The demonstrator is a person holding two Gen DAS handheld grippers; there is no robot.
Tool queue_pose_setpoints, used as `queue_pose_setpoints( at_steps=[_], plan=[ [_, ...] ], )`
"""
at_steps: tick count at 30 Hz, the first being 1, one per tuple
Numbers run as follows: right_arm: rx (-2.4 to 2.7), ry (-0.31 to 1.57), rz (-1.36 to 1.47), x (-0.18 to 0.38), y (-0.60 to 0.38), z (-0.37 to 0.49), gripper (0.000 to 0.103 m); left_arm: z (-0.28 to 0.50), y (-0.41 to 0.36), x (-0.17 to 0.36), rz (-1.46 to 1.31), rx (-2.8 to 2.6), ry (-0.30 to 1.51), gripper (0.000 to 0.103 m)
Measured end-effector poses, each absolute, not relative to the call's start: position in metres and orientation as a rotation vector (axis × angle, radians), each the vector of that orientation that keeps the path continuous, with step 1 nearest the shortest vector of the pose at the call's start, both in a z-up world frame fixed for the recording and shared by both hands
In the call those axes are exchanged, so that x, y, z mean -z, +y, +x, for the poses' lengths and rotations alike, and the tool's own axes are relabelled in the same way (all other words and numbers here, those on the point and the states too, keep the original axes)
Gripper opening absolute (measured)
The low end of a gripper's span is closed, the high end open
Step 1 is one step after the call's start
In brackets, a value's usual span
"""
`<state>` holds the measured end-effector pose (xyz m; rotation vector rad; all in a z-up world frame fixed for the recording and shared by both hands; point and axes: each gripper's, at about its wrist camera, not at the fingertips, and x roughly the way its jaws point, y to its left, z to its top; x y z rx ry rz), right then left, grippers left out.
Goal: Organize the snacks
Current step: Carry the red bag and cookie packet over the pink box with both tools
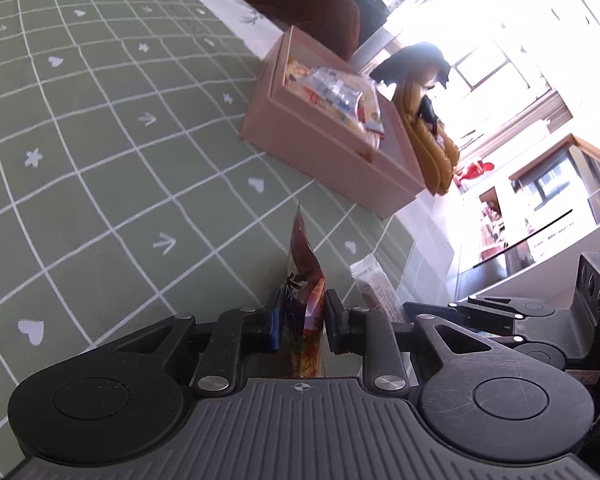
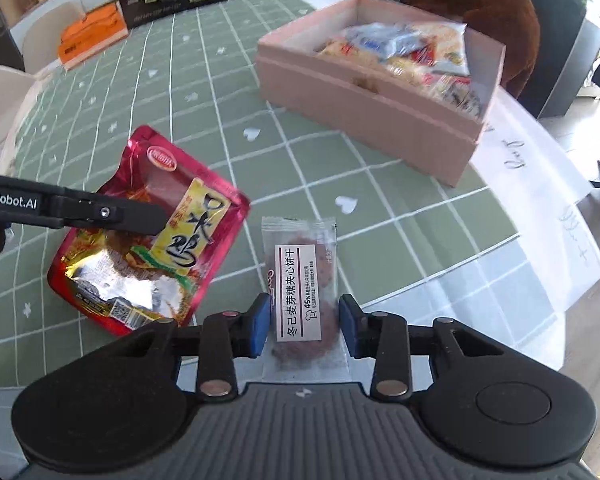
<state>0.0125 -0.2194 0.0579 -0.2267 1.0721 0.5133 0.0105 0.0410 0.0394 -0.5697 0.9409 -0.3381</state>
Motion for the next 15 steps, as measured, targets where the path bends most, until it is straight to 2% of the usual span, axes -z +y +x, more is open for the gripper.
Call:
queue_pose_setpoints(
  at_steps=[5, 11, 15],
  plan=[
    [-0.516, 1.005, -0.155, -0.088, -0.234, 0.020, 0.036, 0.039, 0.045, -0.082, -0.601, 0.360, 0.844, 0.025],
    [-0.504, 0.785, -0.076, -0.164, -0.253, 0.050, 0.036, 0.102, 0.018, -0.176, -0.468, 0.398, 0.670, 0.025],
    [-0.480, 0.697, -0.084, -0.190, -0.265, 0.072, 0.036, 0.143, -0.008, -0.212, -0.394, 0.431, 0.617, 0.025]
  ],
)
